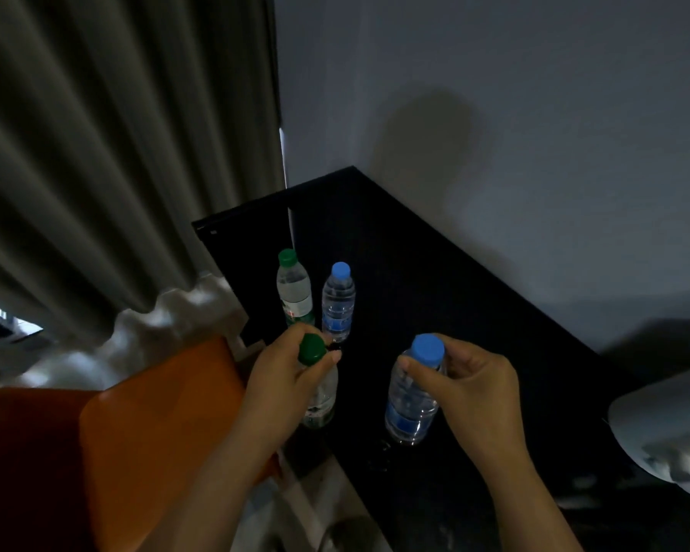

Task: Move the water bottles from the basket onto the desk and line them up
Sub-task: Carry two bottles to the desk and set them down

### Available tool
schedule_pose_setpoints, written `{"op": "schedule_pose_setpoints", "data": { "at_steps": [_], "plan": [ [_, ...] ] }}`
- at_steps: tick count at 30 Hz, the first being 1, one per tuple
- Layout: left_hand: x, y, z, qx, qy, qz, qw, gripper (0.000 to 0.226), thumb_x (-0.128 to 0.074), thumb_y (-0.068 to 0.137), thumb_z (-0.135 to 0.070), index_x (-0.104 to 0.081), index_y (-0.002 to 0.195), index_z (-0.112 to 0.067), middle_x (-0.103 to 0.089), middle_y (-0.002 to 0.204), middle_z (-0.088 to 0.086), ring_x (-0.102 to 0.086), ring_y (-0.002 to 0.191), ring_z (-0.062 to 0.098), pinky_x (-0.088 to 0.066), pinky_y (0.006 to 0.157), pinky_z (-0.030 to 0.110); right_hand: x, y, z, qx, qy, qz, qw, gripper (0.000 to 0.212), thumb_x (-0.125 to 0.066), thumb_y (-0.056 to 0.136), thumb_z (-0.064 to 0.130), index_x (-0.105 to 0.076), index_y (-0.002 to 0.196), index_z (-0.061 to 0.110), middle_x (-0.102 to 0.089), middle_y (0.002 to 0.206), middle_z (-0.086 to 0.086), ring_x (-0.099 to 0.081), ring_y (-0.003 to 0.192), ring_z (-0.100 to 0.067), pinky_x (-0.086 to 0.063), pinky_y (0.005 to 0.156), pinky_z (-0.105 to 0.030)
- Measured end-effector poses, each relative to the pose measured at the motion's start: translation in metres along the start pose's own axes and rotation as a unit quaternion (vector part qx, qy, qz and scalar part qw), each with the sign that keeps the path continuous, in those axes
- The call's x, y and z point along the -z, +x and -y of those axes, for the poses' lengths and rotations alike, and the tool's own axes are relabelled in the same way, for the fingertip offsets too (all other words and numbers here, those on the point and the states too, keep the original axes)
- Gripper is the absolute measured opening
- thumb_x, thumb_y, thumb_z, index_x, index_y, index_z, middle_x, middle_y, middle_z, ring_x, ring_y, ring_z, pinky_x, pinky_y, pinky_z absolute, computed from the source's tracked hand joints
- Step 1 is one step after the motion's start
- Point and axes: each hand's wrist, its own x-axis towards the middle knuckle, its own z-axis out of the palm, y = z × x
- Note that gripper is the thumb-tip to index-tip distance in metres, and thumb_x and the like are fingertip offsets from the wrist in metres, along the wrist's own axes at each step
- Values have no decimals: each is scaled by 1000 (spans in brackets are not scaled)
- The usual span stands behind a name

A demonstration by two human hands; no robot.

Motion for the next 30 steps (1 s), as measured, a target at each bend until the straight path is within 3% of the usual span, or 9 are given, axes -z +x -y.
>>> {"op": "schedule_pose_setpoints", "data": {
  "at_steps": [3,6,13,17,21,30],
  "plan": [
    [-10,19,13,-1,18,14,1000,12,-66,86,-21,-58,90,-27,-67,97,-4,-61,89,0,-45,70,8,2,9,-6,-9,-10,-3,1000,30,-81,69,24,-71,95,34,-73,93,21,-69,89,3,-57,80,-24],
    [-17,36,24,8,17,39,999,10,-66,86,-20,-58,90,-21,-67,99,4,-63,95,8,-51,78,25,3,15,-10,-7,-17,-11,1000,27,-79,68,28,-70,91,37,-73,91,20,-69,87,2,-58,76,-19],
    [-23,69,45,18,34,97,995,11,-68,85,-14,-58,90,-12,-67,100,10,-63,96,15,-50,79,23,-4,32,-19,-14,-26,-32,999,26,-78,71,24,-69,90,38,-72,93,23,-68,87,4,-54,74,-11],
    [-23,80,56,22,34,106,994,11,-67,86,-13,-60,93,-8,-67,97,13,-64,94,20,-51,82,35,-11,40,-25,-20,-18,-43,999,27,-78,72,21,-69,88,41,-72,93,24,-69,87,3,-52,69,-8],
    [-21,89,66,3,31,98,995,12,-66,87,-16,-62,98,-13,-67,91,0,-62,86,5,-49,72,24,-19,46,-30,-23,-21,-42,999,38,-77,74,19,-68,81,56,-71,92,24,-69,87,3,-52,69,-8],
    [-25,101,82,-14,28,82,996,14,-66,87,-19,-62,99,-13,-66,89,1,-63,85,11,-49,70,23,-34,56,-41,-19,-18,-48,998,44,-79,74,15,-68,84,56,-70,93,28,-68,89,5,-51,70,-6]
  ]
}}
